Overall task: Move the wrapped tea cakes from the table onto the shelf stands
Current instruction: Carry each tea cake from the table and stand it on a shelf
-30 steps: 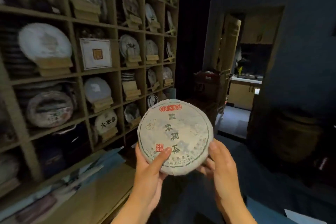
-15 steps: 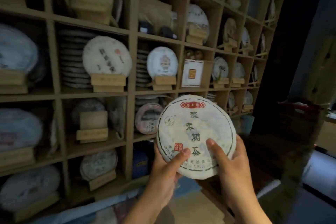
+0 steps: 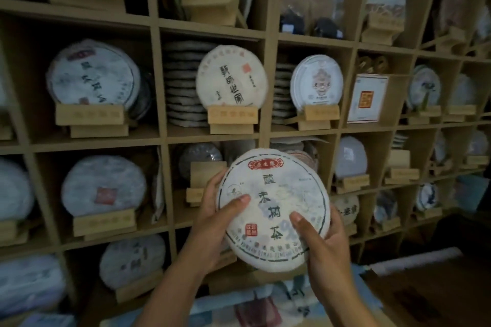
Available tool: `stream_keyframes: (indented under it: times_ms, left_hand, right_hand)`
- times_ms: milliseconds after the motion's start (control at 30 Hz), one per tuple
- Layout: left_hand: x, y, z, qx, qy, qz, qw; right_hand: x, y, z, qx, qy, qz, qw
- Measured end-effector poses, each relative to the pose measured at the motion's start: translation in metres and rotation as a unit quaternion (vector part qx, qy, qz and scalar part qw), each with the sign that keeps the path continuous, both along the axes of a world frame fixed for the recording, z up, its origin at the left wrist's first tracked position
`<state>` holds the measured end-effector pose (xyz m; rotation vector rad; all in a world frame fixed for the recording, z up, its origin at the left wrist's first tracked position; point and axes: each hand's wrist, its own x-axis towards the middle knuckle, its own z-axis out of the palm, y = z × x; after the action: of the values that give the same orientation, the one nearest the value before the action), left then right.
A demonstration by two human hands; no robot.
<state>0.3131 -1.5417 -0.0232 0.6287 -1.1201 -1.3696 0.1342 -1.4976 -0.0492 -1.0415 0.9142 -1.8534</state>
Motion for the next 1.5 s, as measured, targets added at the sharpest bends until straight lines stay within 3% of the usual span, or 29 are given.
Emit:
stream_keyframes:
  times_ms: [200,367,467,633,833,900,1033,1100,1233,1367,1433,1500]
  left_hand:
    - [0.014,-0.016,-0.021,0.027,-0.004,0.074,0.997]
    - [0.016,-0.029,-0.028,0.032,0.011,0.130,0.991]
    - [0.010,-0.041,-0.030,0.033,-0.006,0.141,0.989]
    - [0.002,-0.059,-0.041,0.045,-0.003,0.140,0.989]
    - [0.009,-0.078,-0.050,0.059,-0.004,0.147,0.987]
    - [0.013,-0.086,-0.057,0.072,-0.009,0.119,0.990]
    - [0.024,-0.102,-0.068,0.099,-0.002,-0.025,0.995]
    - [0.032,-0.114,-0.068,0.113,-0.013,0.013,0.993]
    - [0.051,-0.146,-0.062,0.136,-0.092,0.260,0.952]
    - [0.061,-0.185,-0.074,0.098,-0.293,0.240,0.920]
    - [0.058,-0.206,-0.083,0.098,-0.339,0.245,0.903]
    - [0.058,-0.226,-0.093,0.115,-0.328,0.257,0.902]
  right_hand:
    - [0.004,-0.034,-0.009,0.044,0.018,0.114,0.992]
    - [-0.017,-0.064,-0.003,0.120,0.138,0.206,0.961]
    - [-0.030,-0.080,0.000,0.146,0.165,0.227,0.949]
    - [-0.033,-0.103,-0.007,0.133,0.094,0.254,0.953]
    - [-0.023,-0.126,-0.014,0.099,0.093,0.270,0.953]
    - [-0.019,-0.133,-0.023,0.090,0.076,0.261,0.958]
    - [-0.012,-0.145,-0.045,0.095,0.025,0.242,0.965]
    - [-0.012,-0.151,-0.052,0.101,-0.010,0.232,0.967]
    - [-0.024,-0.166,-0.055,0.096,-0.042,0.201,0.974]
    - [-0.042,-0.175,-0.055,0.095,-0.045,0.169,0.980]
    - [-0.050,-0.176,-0.056,0.092,-0.038,0.163,0.982]
    - [-0.055,-0.174,-0.056,0.088,-0.031,0.154,0.984]
